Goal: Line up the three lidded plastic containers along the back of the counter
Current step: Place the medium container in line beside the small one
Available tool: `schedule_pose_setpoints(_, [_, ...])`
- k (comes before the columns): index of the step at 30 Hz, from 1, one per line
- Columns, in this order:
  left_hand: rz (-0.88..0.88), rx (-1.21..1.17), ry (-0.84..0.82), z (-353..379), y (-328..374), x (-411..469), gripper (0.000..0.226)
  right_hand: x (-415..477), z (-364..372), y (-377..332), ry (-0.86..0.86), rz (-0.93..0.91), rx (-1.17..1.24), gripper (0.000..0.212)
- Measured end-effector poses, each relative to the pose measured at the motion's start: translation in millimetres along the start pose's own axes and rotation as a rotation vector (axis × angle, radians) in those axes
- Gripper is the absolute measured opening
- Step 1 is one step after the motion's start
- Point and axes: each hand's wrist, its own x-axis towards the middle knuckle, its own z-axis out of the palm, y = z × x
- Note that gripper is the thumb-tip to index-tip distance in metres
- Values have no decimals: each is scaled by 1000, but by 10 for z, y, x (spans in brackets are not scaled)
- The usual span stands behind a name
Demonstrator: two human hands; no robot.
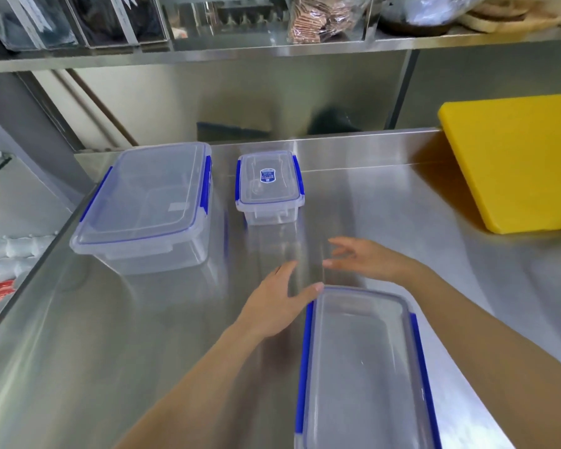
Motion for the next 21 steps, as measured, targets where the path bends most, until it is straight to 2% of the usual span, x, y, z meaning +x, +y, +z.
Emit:
schedule_pose_setpoints(3, [-49, -24, -56, 136, 87, -242, 76, -310, 74, 86, -75, 5, -39, 86])
schedule_pose_setpoints(4, [-51, -28, -63, 170, 112, -310, 74, -386, 94, 113, -96, 10, -59, 80])
schedule_pose_setpoints(7, [-34, -43, -88, 246, 175, -475, 75, -555, 130, 173, -93, 12, -109, 44])
schedule_pose_setpoints(11, [2, 39, -138, 322, 212, -626, 90, -685, 167, 202, 13, 21, -159, 51])
schedule_pose_setpoints(14, [25, 316, -53, 408, 208, -678, 102, -727, 200, 199, 83, 90, -254, 64])
schedule_pose_setpoints(18, [41, 541, 52, 477, 222, -727, 114, -751, 259, 237, 231, 184, -394, 67])
schedule_pose_setpoints(19, [40, 596, 116, 472, 232, -731, 108, -752, 268, 252, 274, 206, -423, 67])
schedule_pose_setpoints(21, [31, 731, 264, 456, 249, -719, 84, -751, 275, 274, 354, 251, -445, 68])
